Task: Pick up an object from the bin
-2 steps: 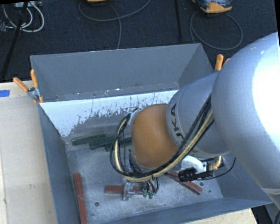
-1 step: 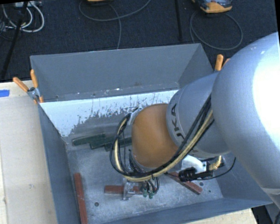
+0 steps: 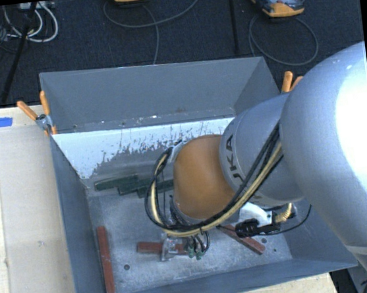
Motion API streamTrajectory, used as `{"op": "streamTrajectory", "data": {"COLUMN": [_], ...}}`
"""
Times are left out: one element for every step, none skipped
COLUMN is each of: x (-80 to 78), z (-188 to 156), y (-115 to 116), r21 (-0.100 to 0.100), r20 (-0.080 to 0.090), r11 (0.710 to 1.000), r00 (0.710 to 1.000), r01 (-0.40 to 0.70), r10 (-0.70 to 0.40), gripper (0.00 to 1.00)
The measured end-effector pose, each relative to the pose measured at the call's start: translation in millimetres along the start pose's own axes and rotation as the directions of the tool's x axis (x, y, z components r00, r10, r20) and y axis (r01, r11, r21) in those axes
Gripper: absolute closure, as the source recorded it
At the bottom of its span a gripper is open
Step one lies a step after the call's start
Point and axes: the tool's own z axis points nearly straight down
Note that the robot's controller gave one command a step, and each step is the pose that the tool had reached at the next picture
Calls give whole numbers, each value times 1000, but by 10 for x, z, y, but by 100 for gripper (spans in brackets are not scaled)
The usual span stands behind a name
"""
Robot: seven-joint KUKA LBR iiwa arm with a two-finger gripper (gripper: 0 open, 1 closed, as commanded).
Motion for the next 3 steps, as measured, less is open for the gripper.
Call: {"op": "streamTrajectory", "data": {"x": [19, 6, 3], "z": [-186, -368, -512], "y": [-3, 8, 11], "r21": [0, -3, -4], "r20": [-3, 2, 4], "r11": [1000, 1000, 1000], "r00": [1000, 1000, 1000], "r01": [0, 0, 0], "r10": [0, 0, 0], "gripper": [100, 100, 100]}}
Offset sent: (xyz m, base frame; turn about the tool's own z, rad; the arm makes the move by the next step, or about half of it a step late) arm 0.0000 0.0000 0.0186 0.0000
